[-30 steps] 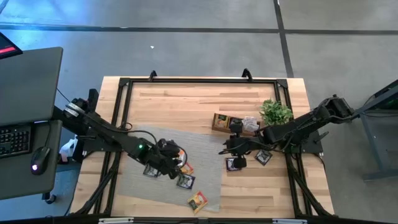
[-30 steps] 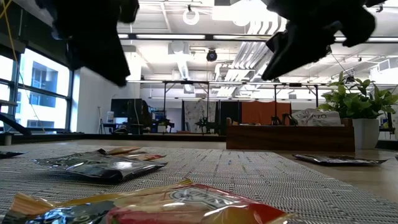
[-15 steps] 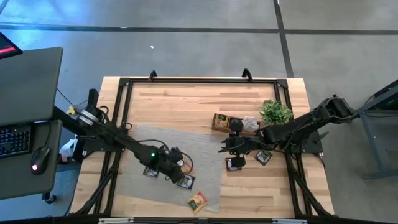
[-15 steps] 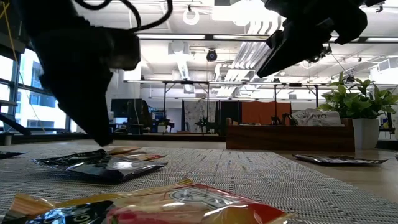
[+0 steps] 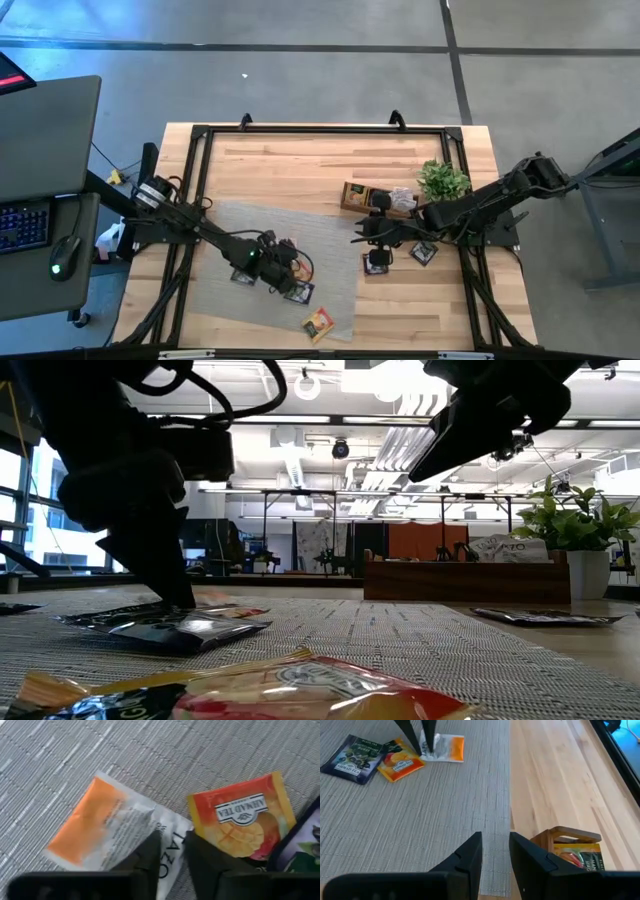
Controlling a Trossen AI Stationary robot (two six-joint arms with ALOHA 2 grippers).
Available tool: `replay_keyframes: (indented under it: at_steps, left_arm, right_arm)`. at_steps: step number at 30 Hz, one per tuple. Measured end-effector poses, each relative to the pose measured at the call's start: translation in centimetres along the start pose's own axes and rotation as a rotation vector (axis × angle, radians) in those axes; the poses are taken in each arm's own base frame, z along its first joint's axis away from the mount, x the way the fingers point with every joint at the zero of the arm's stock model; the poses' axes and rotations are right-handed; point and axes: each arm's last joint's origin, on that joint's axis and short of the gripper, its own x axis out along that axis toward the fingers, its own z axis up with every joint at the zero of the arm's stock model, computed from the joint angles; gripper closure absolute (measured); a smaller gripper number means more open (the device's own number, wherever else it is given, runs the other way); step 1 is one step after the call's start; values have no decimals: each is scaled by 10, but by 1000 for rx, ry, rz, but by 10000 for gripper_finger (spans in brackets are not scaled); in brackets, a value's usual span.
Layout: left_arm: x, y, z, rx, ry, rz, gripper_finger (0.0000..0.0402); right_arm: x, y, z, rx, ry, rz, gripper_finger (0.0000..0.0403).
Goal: Pick & Place Tea
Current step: Put the white orange tea bag in the right section of the wooden organizer
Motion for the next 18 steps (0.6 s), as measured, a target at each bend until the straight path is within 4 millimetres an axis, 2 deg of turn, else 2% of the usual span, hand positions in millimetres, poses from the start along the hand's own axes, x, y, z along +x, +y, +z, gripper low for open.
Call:
replay_keyframes:
  at_steps: [2,4,7,11,18]
  left_arm:
    - [3,1,1,7,8,3,370]
    - [5,3,2,9,22,6,392]
    - [7,4,8,-6,5,17,383]
    - [-6,-1,24,73,-36,13,391]
    - [-40,-23,75,274,-173,-26,399]
  right_arm:
    - [0,0,0,3,-1,-2,309]
    - [0,0,0,4,0,-3,309]
    - [0,0,0,4,-1,-3,308]
    - [0,0,2,8,-19,-10,308]
    - [0,0,7,-5,-66,-10,309]
